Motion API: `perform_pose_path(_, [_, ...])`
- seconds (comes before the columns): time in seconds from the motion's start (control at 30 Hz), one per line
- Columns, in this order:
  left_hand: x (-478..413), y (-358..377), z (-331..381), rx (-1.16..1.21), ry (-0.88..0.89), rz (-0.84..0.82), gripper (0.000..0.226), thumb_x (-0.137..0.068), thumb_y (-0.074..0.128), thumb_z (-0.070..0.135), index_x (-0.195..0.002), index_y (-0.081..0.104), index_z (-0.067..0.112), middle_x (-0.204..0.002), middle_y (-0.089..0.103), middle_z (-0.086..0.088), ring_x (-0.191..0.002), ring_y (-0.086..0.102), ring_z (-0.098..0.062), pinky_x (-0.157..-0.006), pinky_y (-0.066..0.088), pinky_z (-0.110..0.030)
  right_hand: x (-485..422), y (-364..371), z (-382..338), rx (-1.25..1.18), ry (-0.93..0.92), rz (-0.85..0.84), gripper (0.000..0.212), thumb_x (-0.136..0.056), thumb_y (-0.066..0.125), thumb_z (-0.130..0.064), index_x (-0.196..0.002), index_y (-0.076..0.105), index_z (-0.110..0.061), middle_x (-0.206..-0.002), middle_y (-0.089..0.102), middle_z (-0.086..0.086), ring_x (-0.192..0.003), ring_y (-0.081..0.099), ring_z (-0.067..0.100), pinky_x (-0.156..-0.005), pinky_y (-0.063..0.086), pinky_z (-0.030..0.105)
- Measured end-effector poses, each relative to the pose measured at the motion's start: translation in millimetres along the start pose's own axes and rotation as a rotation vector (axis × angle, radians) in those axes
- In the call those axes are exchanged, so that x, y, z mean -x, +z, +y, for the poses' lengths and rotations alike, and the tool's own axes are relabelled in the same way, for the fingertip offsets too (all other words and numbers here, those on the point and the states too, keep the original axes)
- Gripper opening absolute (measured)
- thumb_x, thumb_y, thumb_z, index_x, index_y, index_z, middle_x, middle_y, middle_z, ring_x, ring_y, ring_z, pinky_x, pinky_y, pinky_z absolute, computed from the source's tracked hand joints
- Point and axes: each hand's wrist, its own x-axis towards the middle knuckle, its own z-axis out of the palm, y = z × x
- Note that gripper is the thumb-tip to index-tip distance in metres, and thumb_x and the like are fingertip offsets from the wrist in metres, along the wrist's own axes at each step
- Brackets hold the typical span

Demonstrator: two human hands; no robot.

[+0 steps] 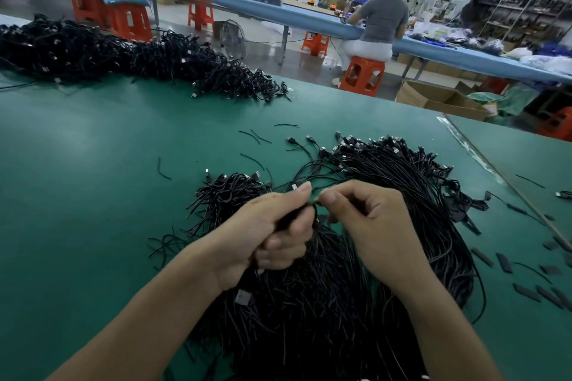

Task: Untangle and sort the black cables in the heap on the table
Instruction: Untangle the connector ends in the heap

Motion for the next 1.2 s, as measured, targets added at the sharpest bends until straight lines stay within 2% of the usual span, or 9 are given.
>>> perform_pose_path(0.1, [0.4, -2.8, 7.0, 0.419, 0.07, -0.162, 0.043, -0.098, 0.045, 0.037, -0.062, 0.057, 0.016, -0.042, 0.045, 0.009, -0.032, 0.035, 0.0, -0.033, 0.03, -0.014, 4.9, 10.9, 6.1, 0.03, 0.092, -0.02, 0.029, -0.09, 0.052, -0.047, -0.075, 0.07, -0.032, -0.059, 0.062, -0.009, -0.045, 0.038, 0.002, -0.044, 0.029, 0.018])
perform_pose_path(0.2, [-4.9, -1.4, 12.0, 0.589, 0.26, 0.046, 0.045, -0.098, 0.048, 0.039, -0.073, 0.074, 0.011, -0.06, 0.064, 0.002, -0.047, 0.058, -0.003, -0.044, 0.049, -0.015, 14.0, 20.2, 5.1, 0.158, 0.117, -0.206, 0.026, -0.1, 0.051, -0.038, -0.084, 0.071, -0.033, -0.063, 0.064, -0.006, -0.043, 0.04, 0.004, -0.041, 0.031, 0.021])
perform_pose_path(0.3, [-13.3, -4.5, 7.1, 0.348, 0.494, 0.315, 0.042, -0.093, 0.048, 0.036, -0.098, 0.076, 0.006, -0.095, 0.076, -0.01, -0.084, 0.074, -0.016, -0.069, 0.058, -0.021, 22.3, 22.7, -0.8, 0.259, 0.11, -0.391, 0.024, -0.103, 0.047, -0.032, -0.086, 0.063, -0.03, -0.068, 0.061, -0.001, -0.047, 0.043, 0.01, -0.047, 0.039, 0.037])
perform_pose_path(0.4, [-16.8, -10.2, -4.3, -0.198, 0.595, 0.479, 0.038, -0.095, 0.046, 0.033, -0.117, 0.066, 0.01, -0.109, 0.075, -0.008, -0.104, 0.071, -0.019, -0.085, 0.056, -0.026, 24.3, 18.5, -8.2, 0.397, 0.067, -0.478, 0.018, -0.102, 0.042, -0.033, -0.089, 0.055, -0.035, -0.073, 0.058, -0.009, -0.058, 0.053, 0.009, -0.056, 0.047, 0.037])
perform_pose_path(0.53, [-11.8, -8.3, -11.1, -0.755, 0.394, 0.427, 0.029, -0.102, 0.046, 0.025, -0.101, 0.072, 0.012, -0.088, 0.075, 0.003, -0.083, 0.072, -0.008, -0.073, 0.054, -0.016, 18.7, 6.1, -18.6, 0.474, -0.038, -0.4, 0.02, -0.098, 0.053, -0.037, -0.078, 0.057, -0.041, -0.074, 0.058, -0.022, -0.07, 0.056, -0.001, -0.064, 0.043, 0.026])
perform_pose_path(0.73, [0.0, 1.2, -9.1, -0.654, 0.042, 0.212, 0.059, -0.104, 0.034, 0.045, -0.063, 0.068, 0.019, -0.043, 0.051, 0.004, -0.036, 0.042, -0.01, -0.041, 0.035, -0.017, 12.4, -11.4, -15.1, 0.296, -0.073, -0.094, 0.007, -0.083, 0.077, -0.029, -0.077, 0.073, -0.028, -0.072, 0.07, -0.015, -0.066, 0.065, 0.007, -0.061, 0.05, 0.02])
perform_pose_path(1.0, [9.8, -6.7, -1.3, -0.207, -0.037, -0.115, 0.052, -0.099, 0.041, 0.05, -0.054, 0.041, 0.023, -0.043, 0.044, 0.004, -0.034, 0.033, -0.007, -0.035, 0.031, -0.018, 12.4, -6.4, -4.8, -0.316, 0.08, -0.246, 0.009, -0.083, 0.074, -0.023, -0.078, 0.068, -0.026, -0.085, 0.073, 0.007, -0.078, 0.067, 0.018, -0.073, 0.059, 0.034])
perform_pose_path(1.1, [7.2, -4.0, -4.9, -0.293, -0.022, 0.013, 0.055, -0.099, 0.043, 0.052, -0.053, 0.039, 0.023, -0.057, 0.057, -0.004, -0.045, 0.047, -0.013, -0.049, 0.041, -0.019, 12.5, -6.3, -3.9, -0.207, 0.056, -0.214, 0.01, -0.086, 0.072, -0.015, -0.079, 0.066, -0.019, -0.076, 0.072, 0.003, -0.071, 0.068, 0.012, -0.067, 0.053, 0.024])
perform_pose_path(1.2, [1.1, -1.8, -11.5, -0.49, 0.038, 0.223, 0.059, -0.099, 0.044, 0.05, -0.049, 0.04, 0.019, -0.065, 0.044, -0.015, -0.061, 0.041, -0.023, -0.062, 0.037, -0.028, 12.8, -4.4, -4.4, 0.01, 0.016, -0.171, 0.015, -0.09, 0.071, -0.014, -0.079, 0.063, -0.022, -0.074, 0.071, -0.006, -0.067, 0.065, 0.005, -0.064, 0.048, 0.015])
